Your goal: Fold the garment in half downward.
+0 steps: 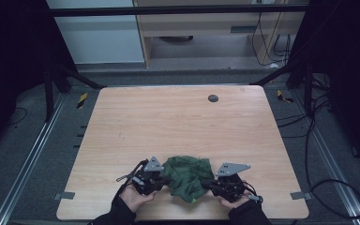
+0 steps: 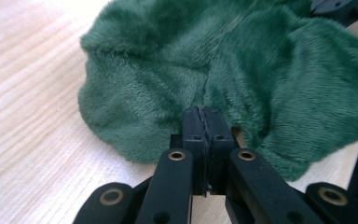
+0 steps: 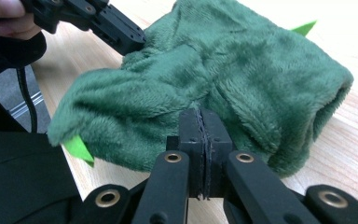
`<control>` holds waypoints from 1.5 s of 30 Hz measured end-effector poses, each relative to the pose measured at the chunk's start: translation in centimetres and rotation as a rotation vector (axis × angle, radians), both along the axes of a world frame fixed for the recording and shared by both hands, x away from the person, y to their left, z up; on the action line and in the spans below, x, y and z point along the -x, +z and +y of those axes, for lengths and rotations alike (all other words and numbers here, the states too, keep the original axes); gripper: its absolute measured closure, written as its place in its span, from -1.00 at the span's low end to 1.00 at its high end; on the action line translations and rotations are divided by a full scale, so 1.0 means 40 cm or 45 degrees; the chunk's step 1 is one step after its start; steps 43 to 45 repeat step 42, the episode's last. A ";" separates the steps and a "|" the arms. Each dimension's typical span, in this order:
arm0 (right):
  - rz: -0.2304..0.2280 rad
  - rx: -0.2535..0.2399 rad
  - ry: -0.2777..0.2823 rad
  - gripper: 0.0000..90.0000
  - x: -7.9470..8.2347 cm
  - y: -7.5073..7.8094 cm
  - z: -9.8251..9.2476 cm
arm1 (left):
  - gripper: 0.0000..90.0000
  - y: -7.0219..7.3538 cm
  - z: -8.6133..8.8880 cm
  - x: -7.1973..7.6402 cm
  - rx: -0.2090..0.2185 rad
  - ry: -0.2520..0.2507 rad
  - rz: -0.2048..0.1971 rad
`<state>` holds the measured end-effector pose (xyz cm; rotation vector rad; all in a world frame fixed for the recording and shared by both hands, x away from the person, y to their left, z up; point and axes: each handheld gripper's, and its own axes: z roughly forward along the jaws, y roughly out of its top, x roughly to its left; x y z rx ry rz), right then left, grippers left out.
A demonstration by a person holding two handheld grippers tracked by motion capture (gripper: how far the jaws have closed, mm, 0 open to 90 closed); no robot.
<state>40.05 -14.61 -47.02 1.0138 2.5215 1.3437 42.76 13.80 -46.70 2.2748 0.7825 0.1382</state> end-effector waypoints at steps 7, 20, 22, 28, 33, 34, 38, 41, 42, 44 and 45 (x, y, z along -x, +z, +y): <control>-0.003 0.028 -0.021 0.94 -0.007 -0.014 -0.006 | 0.98 -0.010 -0.004 -0.006 -0.013 -0.003 -0.004; -0.097 -0.081 -0.135 0.78 -0.018 0.028 -0.044 | 0.89 0.048 0.090 -0.016 0.059 0.143 -0.113; -0.112 -0.081 -0.183 0.69 -0.025 0.031 -0.060 | 0.87 0.052 0.107 -0.020 0.057 0.169 -0.120; -0.137 -0.031 -0.335 0.50 -0.048 0.023 -0.117 | 0.67 0.051 0.152 -0.027 0.037 0.244 -0.151; -0.138 -0.011 -0.443 0.33 -0.064 0.012 -0.173 | 0.43 0.046 0.196 -0.036 0.036 0.320 -0.177; -0.138 -0.002 -0.465 0.28 -0.066 0.010 -0.181 | 0.38 0.044 0.204 -0.039 0.033 0.336 -0.181; -0.137 0.031 -0.529 0.07 -0.072 0.000 -0.210 | 0.10 0.032 0.234 -0.052 0.023 0.397 -0.175; -0.141 0.054 -0.573 -0.09 -0.078 -0.009 -0.223 | -0.05 0.023 0.259 -0.063 0.021 0.444 -0.184; -0.140 0.054 -0.581 -0.13 -0.079 -0.011 -0.226 | -0.08 0.021 0.267 -0.066 0.018 0.461 -0.183; -0.140 0.054 -0.581 -0.13 -0.079 -0.011 -0.226 | -0.08 0.021 0.267 -0.066 0.018 0.461 -0.183; -0.140 0.054 -0.581 -0.13 -0.079 -0.011 -0.226 | -0.08 0.021 0.267 -0.066 0.018 0.461 -0.183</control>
